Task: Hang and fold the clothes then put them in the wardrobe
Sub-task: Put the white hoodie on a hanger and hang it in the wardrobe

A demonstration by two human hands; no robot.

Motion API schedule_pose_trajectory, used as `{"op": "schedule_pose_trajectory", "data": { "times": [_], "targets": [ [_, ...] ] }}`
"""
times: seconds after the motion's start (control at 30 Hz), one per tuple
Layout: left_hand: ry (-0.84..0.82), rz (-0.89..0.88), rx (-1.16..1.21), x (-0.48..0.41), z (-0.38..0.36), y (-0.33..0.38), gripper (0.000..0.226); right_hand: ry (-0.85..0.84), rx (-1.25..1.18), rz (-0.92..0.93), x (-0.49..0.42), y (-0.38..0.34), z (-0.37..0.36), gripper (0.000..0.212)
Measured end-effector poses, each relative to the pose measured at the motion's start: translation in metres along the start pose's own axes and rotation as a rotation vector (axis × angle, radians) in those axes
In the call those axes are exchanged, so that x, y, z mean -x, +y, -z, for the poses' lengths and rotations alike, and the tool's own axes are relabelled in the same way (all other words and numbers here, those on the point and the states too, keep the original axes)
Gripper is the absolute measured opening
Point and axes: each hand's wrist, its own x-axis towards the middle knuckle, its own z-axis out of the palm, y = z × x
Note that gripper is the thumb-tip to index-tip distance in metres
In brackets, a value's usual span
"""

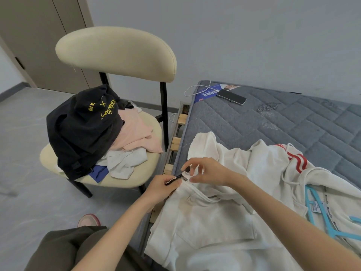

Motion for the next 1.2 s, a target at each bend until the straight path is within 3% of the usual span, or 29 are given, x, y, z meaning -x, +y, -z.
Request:
{"op": "schedule_pose_trajectory", "data": {
  "times": [0.1, 0.23, 0.43, 0.53, 0.6, 0.73, 0.93, 1.2],
  "targets": [
    [-0.043, 0.002, 0.060, 0.000, 0.000, 0.002, 0.021, 0.066, 0.146, 0.126, 0.005, -0.002, -0.011, 0.025],
    [-0.084, 0.018, 0.147, 0.002, 0.000, 0.004, 0.016, 0.205, 0.061, 0.163, 0.007, -0.006, -0.017, 0.012],
    [-0.059, 0.123, 0.150, -0.001, 0.000, 0.008, 0.015, 0.272, -0.227, -0.071, 0.015, 0.000, -0.026, 0.006],
    [-0.105, 0.178, 0.116, 0.000, -0.005, 0.018, 0.033, 0.238, -0.398, -0.164, 0.022, 0.003, -0.024, 0.003],
    [-0.102, 0.157, -0.033, -0.001, -0.014, 0.025, 0.044, 0.210, -0.446, -0.190, 0.028, 0.003, -0.024, 0.004],
    [-0.029, -0.034, -0.232, -0.003, -0.032, 0.026, 0.039, 0.237, -0.409, -0.219, 0.036, 0.002, -0.024, 0.004],
    [-0.022, 0.055, -0.012, -0.004, -0.027, 0.024, 0.034, 0.275, -0.341, -0.337, 0.037, -0.003, -0.030, 0.011],
    [0.103, -0.087, -0.316, -0.004, -0.020, 0.021, 0.043, 0.304, -0.344, -0.476, 0.023, -0.019, -0.036, 0.019]
  ]
}}
